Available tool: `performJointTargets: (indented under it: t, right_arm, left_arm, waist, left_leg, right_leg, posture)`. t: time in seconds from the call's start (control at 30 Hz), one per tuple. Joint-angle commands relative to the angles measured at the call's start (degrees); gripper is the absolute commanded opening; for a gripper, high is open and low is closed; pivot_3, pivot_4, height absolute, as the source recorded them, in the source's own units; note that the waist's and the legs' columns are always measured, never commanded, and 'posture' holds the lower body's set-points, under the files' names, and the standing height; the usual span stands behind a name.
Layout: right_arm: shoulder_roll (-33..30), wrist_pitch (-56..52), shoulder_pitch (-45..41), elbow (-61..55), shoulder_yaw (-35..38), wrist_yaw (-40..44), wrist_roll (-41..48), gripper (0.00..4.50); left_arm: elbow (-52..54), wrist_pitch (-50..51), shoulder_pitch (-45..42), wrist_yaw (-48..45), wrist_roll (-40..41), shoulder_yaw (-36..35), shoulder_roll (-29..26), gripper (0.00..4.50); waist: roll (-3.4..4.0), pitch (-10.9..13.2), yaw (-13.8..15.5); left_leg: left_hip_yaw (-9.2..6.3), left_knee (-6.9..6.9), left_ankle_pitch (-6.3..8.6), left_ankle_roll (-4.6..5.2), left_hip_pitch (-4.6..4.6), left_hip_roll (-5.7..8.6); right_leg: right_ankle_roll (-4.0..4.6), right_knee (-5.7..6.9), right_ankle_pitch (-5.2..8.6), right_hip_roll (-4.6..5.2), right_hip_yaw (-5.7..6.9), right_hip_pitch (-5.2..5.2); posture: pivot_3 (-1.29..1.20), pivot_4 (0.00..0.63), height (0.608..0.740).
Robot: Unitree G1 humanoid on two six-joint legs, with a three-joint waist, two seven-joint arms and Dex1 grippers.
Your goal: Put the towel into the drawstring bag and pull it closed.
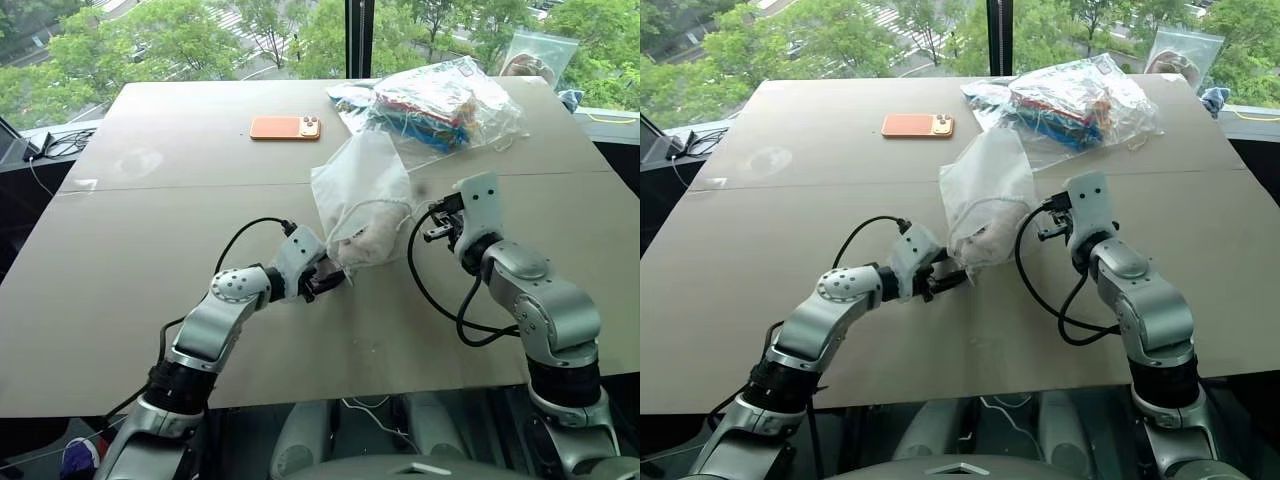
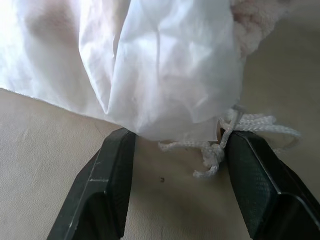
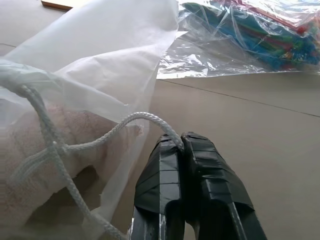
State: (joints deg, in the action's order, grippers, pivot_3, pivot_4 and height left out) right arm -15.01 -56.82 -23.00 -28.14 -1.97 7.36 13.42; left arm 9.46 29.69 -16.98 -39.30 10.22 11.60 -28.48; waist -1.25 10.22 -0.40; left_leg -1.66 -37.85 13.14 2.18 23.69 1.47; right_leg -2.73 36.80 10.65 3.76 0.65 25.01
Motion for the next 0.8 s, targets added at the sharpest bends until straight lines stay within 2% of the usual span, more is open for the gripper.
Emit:
performJointTargets:
  t: [0.03, 0.13, 0.17, 0.33, 0.53, 0.8]
  right_arm:
    - [0.01, 1.07, -0.29, -1.55, 0.65, 0.06, -0.38, 0.00]
    - [-0.04, 1.26, -0.51, -1.36, 0.83, -0.07, -0.56, 0.00]
    - [-0.06, 1.34, -0.62, -1.26, 0.96, -0.09, -0.61, 0.00]
    - [-0.32, 2.15, -1.38, -0.61, 1.84, -0.29, -1.18, 0.00]
    - [-0.51, 3.89, -2.95, 1.29, 3.04, -0.35, -1.99, 0.00]
    - [-1.67, 7.55, -6.61, 3.97, 6.37, -0.78, -3.24, 0.00]
  left_arm:
    - [0.03, 1.64, 1.56, 1.89, 0.47, 0.20, 2.71, 1.63]
    - [0.34, 5.78, 2.52, 3.47, 2.96, -2.23, 5.15, 0.24]
    - [0.47, 7.18, 2.76, 3.71, 3.84, -3.10, 5.70, 0.03]
    - [0.78, 17.86, 3.23, 5.13, 12.47, -11.33, 8.20, 0.03]
    - [2.20, 28.86, 2.04, 4.66, 23.31, -19.60, 8.15, 0.03]
    - [2.76, 30.97, -1.09, 4.46, 28.70, -25.75, 4.31, 0.03]
  waist:
    - [0.01, -0.01, 0.00]
    - [0.03, -0.03, -0.11]
    - [0.04, -0.04, -0.12]
    - [0.07, -0.06, -0.39]
    - [0.07, -0.06, -0.58]
    - [0.08, -0.05, -0.42]
  left_leg:
    - [0.00, -0.02, 0.00, 0.00, -0.02, 0.00]
    - [-0.01, -0.04, 0.01, 0.00, -0.08, 0.00]
    - [-0.03, -0.04, 0.01, 0.00, -0.08, -0.01]
    - [-0.06, -0.04, 0.01, 0.00, -0.10, -0.02]
    - [-0.04, -0.04, 0.01, 0.00, -0.15, -0.05]
    - [-0.05, -0.04, 0.00, 0.00, -0.10, -0.04]
  right_leg:
    - [0.00, 0.00, 0.00, 0.00, 0.00, -0.05]
    - [-0.01, -0.02, 0.01, 0.01, 0.02, -0.13]
    - [-0.01, -0.02, 0.01, 0.01, 0.03, -0.13]
    - [-0.02, -0.01, 0.01, -0.01, 0.07, -0.15]
    - [-0.02, 0.01, 0.01, -0.08, 0.05, -0.15]
    - [-0.01, -0.01, 0.01, -0.07, 0.05, -0.13]
  posture:
    - [0.00, 0.150, 0.740]
    - [0.00, 0.150, 0.740]
    - [0.00, 0.150, 0.740]
    - [0.00, 0.150, 0.740]
    - [0.00, 0.150, 0.740]
    - [0.00, 0.150, 0.740]
